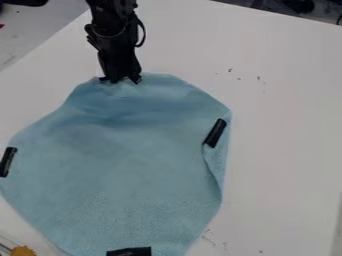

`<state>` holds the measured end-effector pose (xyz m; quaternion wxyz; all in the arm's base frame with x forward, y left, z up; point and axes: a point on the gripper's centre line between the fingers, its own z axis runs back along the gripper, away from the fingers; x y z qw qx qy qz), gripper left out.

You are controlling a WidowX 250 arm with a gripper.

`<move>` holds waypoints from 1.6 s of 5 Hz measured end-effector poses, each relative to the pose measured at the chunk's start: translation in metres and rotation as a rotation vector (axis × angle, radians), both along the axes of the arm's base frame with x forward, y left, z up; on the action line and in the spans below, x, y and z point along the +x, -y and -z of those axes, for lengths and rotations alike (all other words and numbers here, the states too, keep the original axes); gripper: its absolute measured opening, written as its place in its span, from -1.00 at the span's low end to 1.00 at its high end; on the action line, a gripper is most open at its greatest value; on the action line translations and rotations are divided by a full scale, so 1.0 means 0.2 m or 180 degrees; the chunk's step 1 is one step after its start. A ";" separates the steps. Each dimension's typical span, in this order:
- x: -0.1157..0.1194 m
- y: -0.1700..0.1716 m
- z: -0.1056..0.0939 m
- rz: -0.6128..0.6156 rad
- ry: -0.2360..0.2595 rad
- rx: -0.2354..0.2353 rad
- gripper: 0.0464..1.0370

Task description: Fold cloth from the top left to the bottom right

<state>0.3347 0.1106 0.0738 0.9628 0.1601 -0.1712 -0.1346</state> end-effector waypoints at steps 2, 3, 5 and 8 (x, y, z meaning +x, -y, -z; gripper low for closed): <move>-0.33 0.15 0.07 -0.0257 -0.0212 -0.0381 -0.98; -0.41 0.20 0.14 -0.0312 -0.0231 -0.0631 -0.98; -0.56 0.24 0.24 -0.0502 -0.0547 -0.0863 -0.61; -0.77 0.37 0.11 -0.1004 -0.1149 -0.1010 0.95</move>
